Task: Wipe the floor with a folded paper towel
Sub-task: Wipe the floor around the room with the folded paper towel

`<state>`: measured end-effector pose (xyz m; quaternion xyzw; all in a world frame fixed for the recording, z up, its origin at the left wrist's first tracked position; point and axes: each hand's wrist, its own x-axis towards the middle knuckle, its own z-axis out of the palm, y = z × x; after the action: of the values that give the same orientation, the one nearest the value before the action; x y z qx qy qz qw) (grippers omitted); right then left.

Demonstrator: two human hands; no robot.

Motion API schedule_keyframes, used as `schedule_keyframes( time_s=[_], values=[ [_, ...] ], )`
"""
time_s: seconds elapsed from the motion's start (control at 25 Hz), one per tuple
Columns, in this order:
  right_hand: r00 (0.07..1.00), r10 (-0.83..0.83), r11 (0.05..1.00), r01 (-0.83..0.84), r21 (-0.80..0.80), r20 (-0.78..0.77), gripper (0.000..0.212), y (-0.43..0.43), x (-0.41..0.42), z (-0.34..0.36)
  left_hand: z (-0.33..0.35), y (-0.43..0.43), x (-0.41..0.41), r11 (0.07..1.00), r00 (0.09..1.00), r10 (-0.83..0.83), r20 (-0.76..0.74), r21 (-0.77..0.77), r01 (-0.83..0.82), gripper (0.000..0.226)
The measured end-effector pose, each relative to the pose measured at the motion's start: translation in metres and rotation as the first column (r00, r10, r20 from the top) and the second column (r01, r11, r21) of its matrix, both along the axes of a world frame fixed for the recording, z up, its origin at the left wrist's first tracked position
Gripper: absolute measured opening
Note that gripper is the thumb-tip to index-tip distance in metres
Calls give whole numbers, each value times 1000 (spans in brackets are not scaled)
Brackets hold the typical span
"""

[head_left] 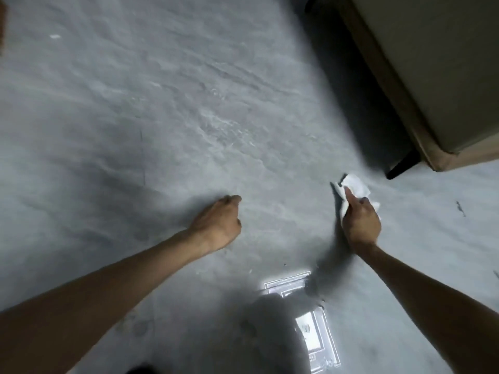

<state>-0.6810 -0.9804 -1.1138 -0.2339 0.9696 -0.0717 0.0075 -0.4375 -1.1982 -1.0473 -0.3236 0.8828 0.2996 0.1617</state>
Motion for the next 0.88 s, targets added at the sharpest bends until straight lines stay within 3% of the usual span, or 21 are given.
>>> schedule_keyframes(
  time_s=[0.04, 0.08, 0.12, 0.16, 0.2, 0.24, 0.28, 0.32, 0.36, 0.44, 0.48, 0.56, 0.64, 0.68, 0.72, 0.8, 0.84, 0.88],
  values=[
    [998, -66, 998, 66, -13, -18, 52, 1, 15, -1, 7, 16, -6, 997, 997, -78, -21, -1, 78, 54],
    [1000, 13, 999, -14, -45, -22, 52, -3, 37, -5, 11, 30, -11, 989, 989, -150, -10, -11, 150, 52],
    [980, 199, 977, -199, -78, -7, 54, -8, 64, -9, 12, 39, -12, 978, 978, -205, 26, -32, 206, 50],
    [893, 450, 890, -448, -82, 7, 56, -10, 92, -13, 11, 43, -11, 970, 970, -233, 69, -59, 237, 49],
    [716, 698, 715, -697, -51, 9, 58, -5, 109, -17, 8, 46, -10, 965, 965, -238, 108, -90, 248, 48],
    [531, 847, 531, -847, -21, 13, 57, 6, 100, -15, 5, 52, -11, 961, 963, -230, 141, -121, 247, 50],
    [441, 897, 441, -897, -10, -3, 52, 20, 71, -11, 1, 60, -14, 958, 962, -214, 168, -154, 240, 52],
    [489, 872, 489, -872, 10, -21, 47, 39, 37, -10, -4, 71, -18, 953, 963, -202, 180, -189, 235, 54],
    [643, 765, 644, -765, 27, -34, 45, 63, 3, -9, -9, 82, -24, 947, 965, -196, 173, -222, 232, 57],
    [934, 355, 935, -355, 12, -46, 49, 123, -47, -6, -19, 107, -36, 938, 966, -207, 152, -249, 240, 59],
    [988, 149, 988, -151, -38, -51, 50, 148, -53, -7, -25, 118, -40, 937, 963, -217, 161, -243, 252, 62],
    [994, -106, 994, 105, -35, -35, 47, 163, -19, -10, -36, 137, -47, 932, 948, -225, 225, -234, 276, 70],
    [999, -24, 997, 22, -75, -31, 51, 142, 40, -22, -42, 145, -55, 929, 941, -217, 259, -241, 281, 76],
    [989, 146, 985, -148, -94, -19, 56, 127, 71, -24, -41, 145, -59, 931, 944, -216, 250, -238, 276, 76],
    [924, 381, 921, -381, -76, -15, 60, 114, 97, -25, -39, 144, -62, 938, 950, -215, 226, -222, 265, 76],
    [659, 751, 660, -752, 0, -52, 60, 106, 108, -21, -32, 145, -59, 964, 976, -170, 137, -184, 193, 73],
    [588, 806, 590, -807, 10, -74, 54, 111, 93, -17, -29, 147, -51, 970, 986, -142, 90, -186, 157, 70],
    [620, 779, 624, -781, 21, -90, 50, 124, 70, -15, -27, 150, -40, 970, 989, -133, 62, -197, 143, 68]
  ],
)
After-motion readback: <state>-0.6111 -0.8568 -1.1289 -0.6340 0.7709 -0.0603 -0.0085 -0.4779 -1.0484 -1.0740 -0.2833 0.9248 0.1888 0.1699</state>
